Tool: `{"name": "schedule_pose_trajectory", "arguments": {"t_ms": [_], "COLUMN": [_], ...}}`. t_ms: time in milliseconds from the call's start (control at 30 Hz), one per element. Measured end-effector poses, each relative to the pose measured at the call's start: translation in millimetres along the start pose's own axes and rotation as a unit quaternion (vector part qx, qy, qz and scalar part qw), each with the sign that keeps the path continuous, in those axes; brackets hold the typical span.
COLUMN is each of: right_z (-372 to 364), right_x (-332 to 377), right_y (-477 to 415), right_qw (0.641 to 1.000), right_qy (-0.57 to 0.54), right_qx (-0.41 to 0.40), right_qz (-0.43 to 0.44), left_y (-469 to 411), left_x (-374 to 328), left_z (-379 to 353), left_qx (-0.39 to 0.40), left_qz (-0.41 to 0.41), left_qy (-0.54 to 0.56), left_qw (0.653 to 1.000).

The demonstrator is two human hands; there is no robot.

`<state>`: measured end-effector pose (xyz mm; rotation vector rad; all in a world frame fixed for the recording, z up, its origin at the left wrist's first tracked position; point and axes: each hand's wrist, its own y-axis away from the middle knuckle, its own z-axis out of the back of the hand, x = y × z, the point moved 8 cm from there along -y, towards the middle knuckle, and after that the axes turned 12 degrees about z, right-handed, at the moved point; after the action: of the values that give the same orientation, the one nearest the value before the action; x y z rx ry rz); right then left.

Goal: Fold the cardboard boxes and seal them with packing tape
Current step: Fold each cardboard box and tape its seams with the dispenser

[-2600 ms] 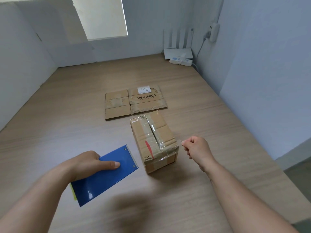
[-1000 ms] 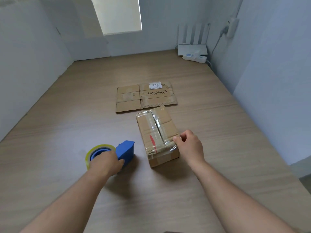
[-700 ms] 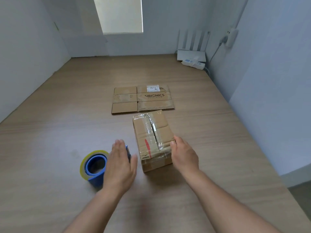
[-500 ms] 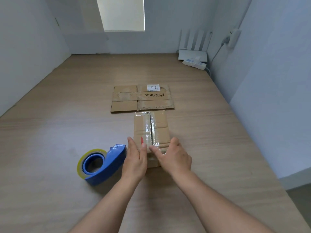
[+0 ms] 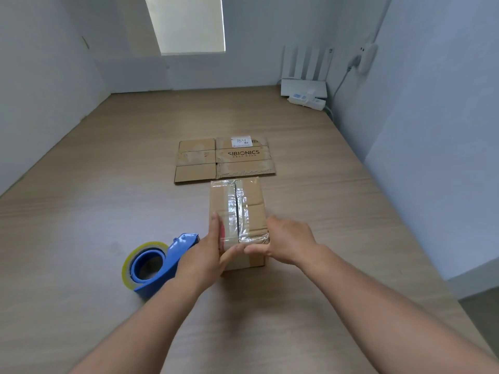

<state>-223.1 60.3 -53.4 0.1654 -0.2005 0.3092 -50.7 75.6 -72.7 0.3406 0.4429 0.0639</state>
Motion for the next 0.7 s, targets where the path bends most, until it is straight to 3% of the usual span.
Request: {"name": "schedule_pose_trajectory", "arguments": {"t_ms": [100,200,367,600,700], "right_z": [2,-4,-4,-3,14], "right_x": [5,6,11,-5,-9], "right_y": [0,8,13,19,17], "right_qw": [0.994,0.984,0.979,0.971,0.972], "right_qy": [0.091,0.126,0.075,0.087,0.107], "right_qx": [-0.019,-0.026,-0.023,0.089,0.041], "right_qz": [0.063,0.127,0.187,0.203,0.205], "left_y": [-6,-12,-16,-7,-9], "left_x": [0,1,6,21,18], "left_z": [5,7,7,13,23], "left_qx": [-0.036,-0.034,0.03,0.157,0.162], "left_qz": [-0.021,-0.053,-0.096,-0.112,-0.123], "left_qy": [-0.132,-0.179,-0.174,-0.158,-0.181], "left_qw": [0.99,0.982,0.98,0.968,0.962]}}
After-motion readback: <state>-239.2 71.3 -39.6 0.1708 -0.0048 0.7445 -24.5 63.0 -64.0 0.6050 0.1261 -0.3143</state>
